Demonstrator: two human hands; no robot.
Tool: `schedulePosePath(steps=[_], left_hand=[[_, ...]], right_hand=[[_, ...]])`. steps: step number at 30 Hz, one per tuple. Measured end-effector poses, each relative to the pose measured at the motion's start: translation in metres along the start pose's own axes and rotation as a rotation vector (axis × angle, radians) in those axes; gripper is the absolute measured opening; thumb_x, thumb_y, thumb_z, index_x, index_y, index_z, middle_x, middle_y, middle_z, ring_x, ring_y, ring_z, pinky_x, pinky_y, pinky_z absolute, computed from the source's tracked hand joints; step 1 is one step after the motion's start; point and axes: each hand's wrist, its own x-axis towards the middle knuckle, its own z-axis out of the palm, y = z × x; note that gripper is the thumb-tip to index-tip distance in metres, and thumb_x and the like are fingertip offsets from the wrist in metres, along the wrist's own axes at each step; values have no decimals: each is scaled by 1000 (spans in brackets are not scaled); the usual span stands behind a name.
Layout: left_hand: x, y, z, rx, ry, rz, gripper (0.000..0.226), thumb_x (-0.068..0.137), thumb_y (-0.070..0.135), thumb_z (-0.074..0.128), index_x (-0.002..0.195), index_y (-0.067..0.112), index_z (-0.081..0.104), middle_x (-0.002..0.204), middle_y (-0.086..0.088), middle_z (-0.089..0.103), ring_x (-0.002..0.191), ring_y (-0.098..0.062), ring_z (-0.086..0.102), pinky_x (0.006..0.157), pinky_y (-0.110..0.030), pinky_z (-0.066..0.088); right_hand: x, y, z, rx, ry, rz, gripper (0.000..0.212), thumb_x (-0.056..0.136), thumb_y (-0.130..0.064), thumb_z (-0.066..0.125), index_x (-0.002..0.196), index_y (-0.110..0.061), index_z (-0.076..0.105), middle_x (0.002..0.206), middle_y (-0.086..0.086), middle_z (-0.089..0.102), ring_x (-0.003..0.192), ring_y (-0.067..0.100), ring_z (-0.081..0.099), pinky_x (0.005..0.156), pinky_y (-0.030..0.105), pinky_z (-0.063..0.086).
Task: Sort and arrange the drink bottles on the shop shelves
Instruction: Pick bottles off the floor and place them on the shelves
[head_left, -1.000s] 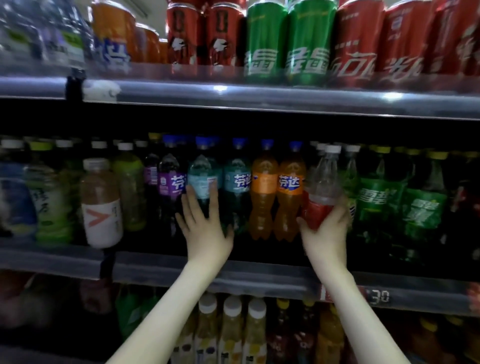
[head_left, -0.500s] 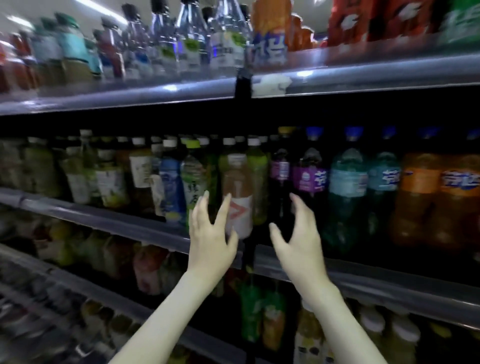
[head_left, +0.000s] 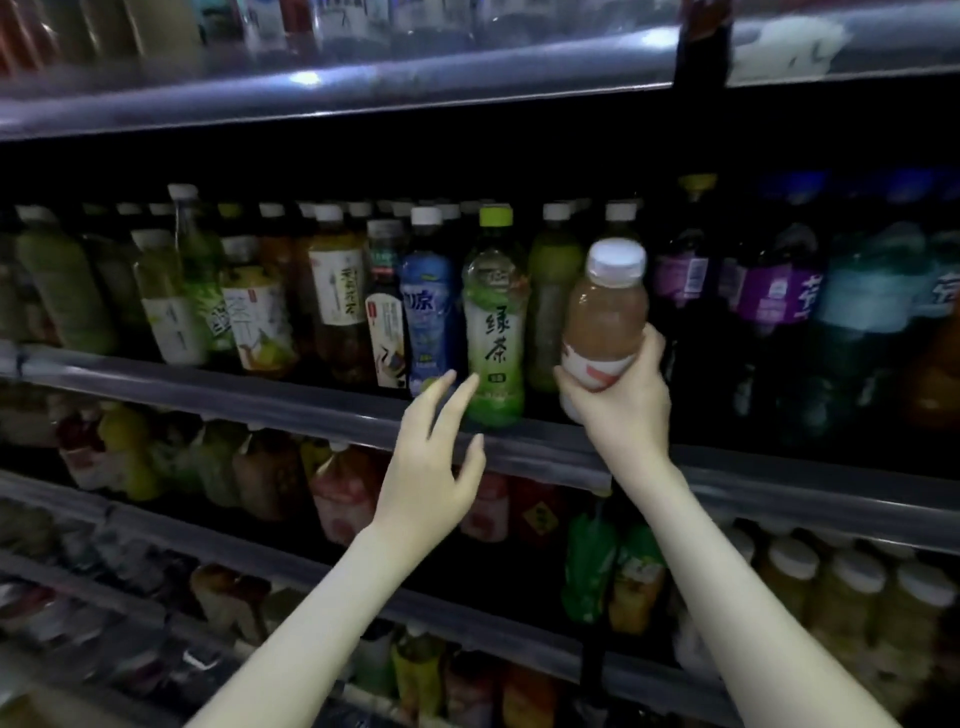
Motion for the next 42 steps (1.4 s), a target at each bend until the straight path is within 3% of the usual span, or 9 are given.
schedulePosePath(steps=[4,10,15,20,24,27,35,38,42], left_hand=[[-19,20,-5,-187,-2,7,62,93,35,56,148,29,29,148,6,36,140,-1,27,112,-15,23],[-54,50,-31,-546,-175,-351,86,72,38,78,137,56,25,135,25,50,126,1,48,99,-19,44],[-101,34,-68,-412,-186,-671,66,63,33,81,114,52,43,105,20,67,96,9,62,76,-13,51],[-144,-3,-109,-478,-157,-936,64,65,43,82,121,37,53,111,14,69,103,-4,65,92,-36,54],[-167,-40,-158,-407,-139,-1019,51,67,40,82,111,38,57,99,20,71,90,5,66,78,-16,52],[-176,-69,-200,-302,-163,-1043,47,58,44,78,99,42,56,89,21,69,78,11,61,63,-9,44],[-204,-206,-358,-201,-317,-1059,49,57,61,77,97,40,59,94,15,70,84,2,65,76,-24,54],[-214,-260,-407,-368,-336,-1077,62,53,57,78,107,33,60,104,9,72,98,-6,66,89,-35,53],[-212,-303,-447,-505,-393,-1074,58,70,39,77,121,20,55,108,6,69,95,-3,66,75,-18,49]], right_hand=[[-36,-28,-16,120,27,-214,85,70,-32,83,137,-15,33,121,-4,59,107,4,58,81,2,42],[-102,-46,-14,245,-507,-155,69,61,-17,90,111,-35,46,99,-31,66,92,-12,62,70,5,45],[-137,-35,27,288,-840,0,65,67,-19,86,112,-42,46,102,-28,66,95,-7,64,76,13,50],[-170,-41,82,350,-903,-13,73,79,-28,77,133,-49,31,122,-30,54,106,-14,55,78,4,45],[-196,-60,138,399,-989,35,86,83,-28,73,149,-37,18,124,-26,54,101,-11,60,74,8,48],[-220,-83,188,458,-987,45,86,83,-23,74,145,-42,18,120,-27,56,100,-10,61,79,10,49],[-295,-157,361,569,-953,172,81,72,-33,83,133,-47,33,113,-13,65,100,7,67,87,40,56],[-318,-183,414,625,-948,204,77,70,-30,82,131,-43,38,115,-14,64,102,7,66,89,38,56],[-322,-201,465,632,-1005,304,65,76,-19,81,127,-35,44,116,-6,64,99,9,67,82,32,57]])
